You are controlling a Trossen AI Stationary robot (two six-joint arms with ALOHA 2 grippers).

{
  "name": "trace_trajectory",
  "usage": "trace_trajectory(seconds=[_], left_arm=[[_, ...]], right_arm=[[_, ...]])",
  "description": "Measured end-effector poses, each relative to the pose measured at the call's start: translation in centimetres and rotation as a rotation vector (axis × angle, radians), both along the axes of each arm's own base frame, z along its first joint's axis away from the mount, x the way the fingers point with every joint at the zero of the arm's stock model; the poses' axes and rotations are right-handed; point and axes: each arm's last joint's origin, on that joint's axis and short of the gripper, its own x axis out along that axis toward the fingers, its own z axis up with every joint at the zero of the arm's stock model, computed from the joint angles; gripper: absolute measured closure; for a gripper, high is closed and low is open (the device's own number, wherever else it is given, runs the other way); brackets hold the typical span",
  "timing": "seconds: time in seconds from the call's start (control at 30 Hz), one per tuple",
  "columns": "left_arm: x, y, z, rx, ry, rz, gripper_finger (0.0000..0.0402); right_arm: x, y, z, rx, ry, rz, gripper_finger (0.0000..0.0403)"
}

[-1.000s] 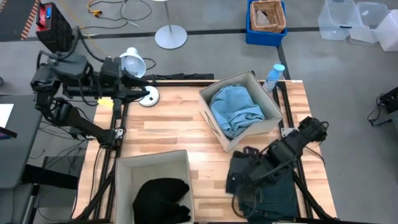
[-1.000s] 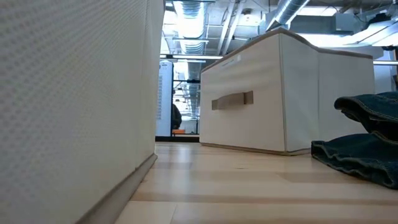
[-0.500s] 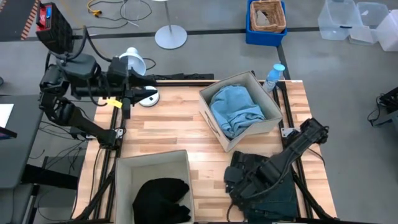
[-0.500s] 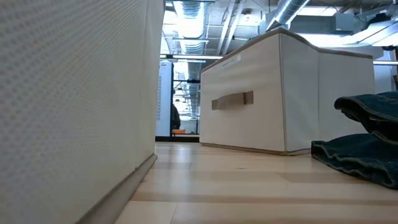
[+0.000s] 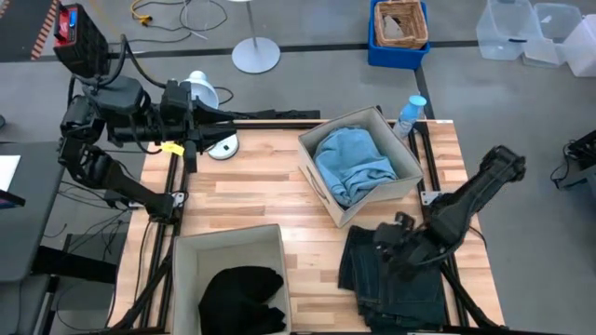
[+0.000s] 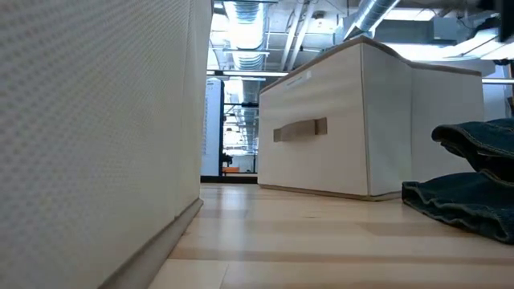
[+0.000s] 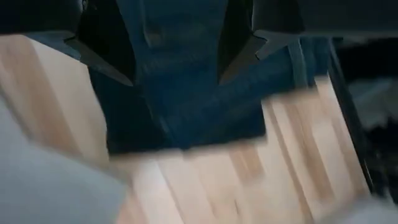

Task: Sort clothes
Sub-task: Put the dark blue pants into the bottom laundry organizer

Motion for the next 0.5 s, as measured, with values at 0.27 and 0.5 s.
trace_trajectory(seconds=[0.27, 0.5], left_arm=[[0.2, 0.1, -0.1, -0.026, -0.004, 0.029, 0.0244], [1.3, 0.1, -0.4, -0.043, 0.012, 0.057, 0.0244]], right_arm=[[-3.8, -3.7, -2.1, 0.123, 0.184, 0.019, 0.0163], [-6.0, -5.5, -4.8, 0.170, 0.201, 0.041, 0.0163]])
